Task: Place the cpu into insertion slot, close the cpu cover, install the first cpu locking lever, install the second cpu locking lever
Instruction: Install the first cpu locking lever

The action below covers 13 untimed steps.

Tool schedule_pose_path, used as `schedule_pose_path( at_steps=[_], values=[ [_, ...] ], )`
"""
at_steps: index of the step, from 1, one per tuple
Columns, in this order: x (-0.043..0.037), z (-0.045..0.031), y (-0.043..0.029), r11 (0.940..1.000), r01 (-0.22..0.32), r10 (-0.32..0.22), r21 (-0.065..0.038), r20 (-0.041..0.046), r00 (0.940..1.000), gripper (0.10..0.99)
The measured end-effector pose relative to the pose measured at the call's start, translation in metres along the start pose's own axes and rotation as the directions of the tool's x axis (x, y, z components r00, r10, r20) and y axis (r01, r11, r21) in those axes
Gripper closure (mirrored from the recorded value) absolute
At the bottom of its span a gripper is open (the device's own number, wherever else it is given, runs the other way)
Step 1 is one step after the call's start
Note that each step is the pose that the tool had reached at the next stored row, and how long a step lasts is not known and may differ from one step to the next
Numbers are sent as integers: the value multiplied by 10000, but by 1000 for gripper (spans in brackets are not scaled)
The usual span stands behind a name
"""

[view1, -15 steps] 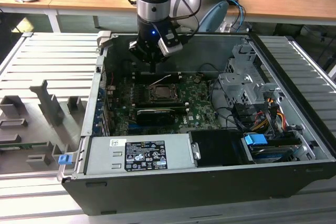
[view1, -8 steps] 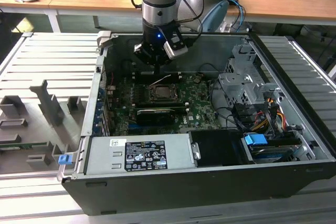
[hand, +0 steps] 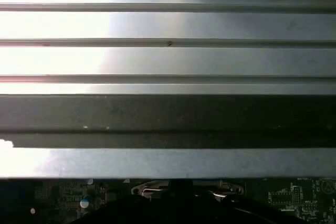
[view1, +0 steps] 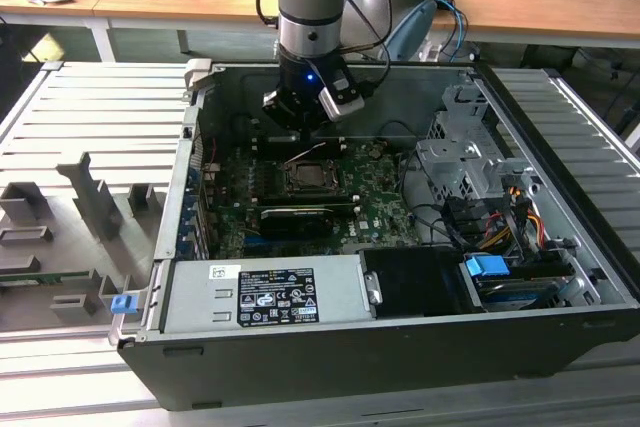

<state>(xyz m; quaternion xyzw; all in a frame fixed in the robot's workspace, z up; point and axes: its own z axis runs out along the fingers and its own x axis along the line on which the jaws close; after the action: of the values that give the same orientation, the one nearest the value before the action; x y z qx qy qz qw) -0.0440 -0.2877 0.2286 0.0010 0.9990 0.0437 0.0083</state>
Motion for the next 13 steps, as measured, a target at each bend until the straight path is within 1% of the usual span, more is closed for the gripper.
schedule_pose_path(
  at_steps=[4,6,8,11,12,13],
  values=[
    [-46,7,-1,10000,74,-74,1,-7,10000,980],
    [-83,14,-1,10000,78,-78,-2,-6,10000,980],
    [-96,24,-1,10000,80,-80,0,-7,10000,980],
    [-113,60,10,9998,177,-177,-2,-13,9998,980],
    [-139,77,9,9996,285,-285,-4,-23,9996,980],
    [-173,126,6,9995,313,-313,-4,-25,9995,980]
  ],
)
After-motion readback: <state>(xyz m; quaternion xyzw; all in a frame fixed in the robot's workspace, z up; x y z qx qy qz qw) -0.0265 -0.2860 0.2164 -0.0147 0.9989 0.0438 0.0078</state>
